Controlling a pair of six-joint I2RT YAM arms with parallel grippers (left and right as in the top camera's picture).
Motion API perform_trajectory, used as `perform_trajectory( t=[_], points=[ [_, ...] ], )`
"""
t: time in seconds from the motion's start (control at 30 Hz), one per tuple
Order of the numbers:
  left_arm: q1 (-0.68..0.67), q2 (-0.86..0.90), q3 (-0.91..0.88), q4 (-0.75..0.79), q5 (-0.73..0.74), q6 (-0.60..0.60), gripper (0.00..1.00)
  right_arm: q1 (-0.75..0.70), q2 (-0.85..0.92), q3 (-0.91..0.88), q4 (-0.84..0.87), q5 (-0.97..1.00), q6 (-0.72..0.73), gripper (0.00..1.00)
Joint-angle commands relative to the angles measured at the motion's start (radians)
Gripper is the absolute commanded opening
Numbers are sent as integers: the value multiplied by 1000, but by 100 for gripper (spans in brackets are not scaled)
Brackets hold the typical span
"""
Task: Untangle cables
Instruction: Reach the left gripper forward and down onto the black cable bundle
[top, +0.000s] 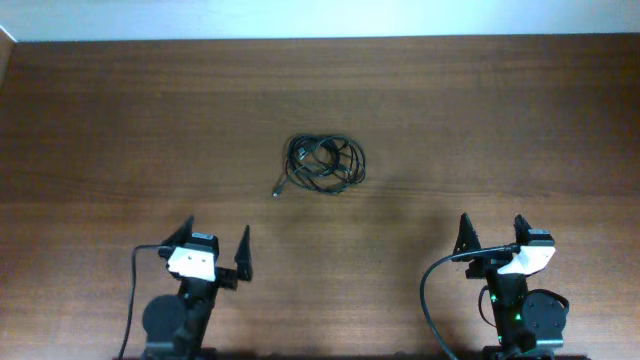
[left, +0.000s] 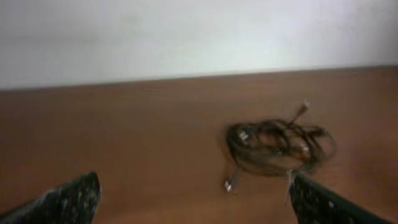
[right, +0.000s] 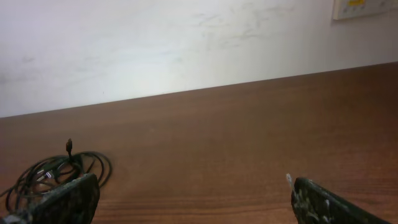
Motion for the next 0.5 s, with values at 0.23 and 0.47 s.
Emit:
perform_trajectory(
  t=[0.23, 0.47],
  points=[
    [6, 690, 703, -247, 327, -29, 99, 7, -8, -5, -5, 1, -10, 98],
    [6, 1152, 1294, -696, 341, -28, 99, 7, -8, -5, -5, 1, -10, 98]
  ],
)
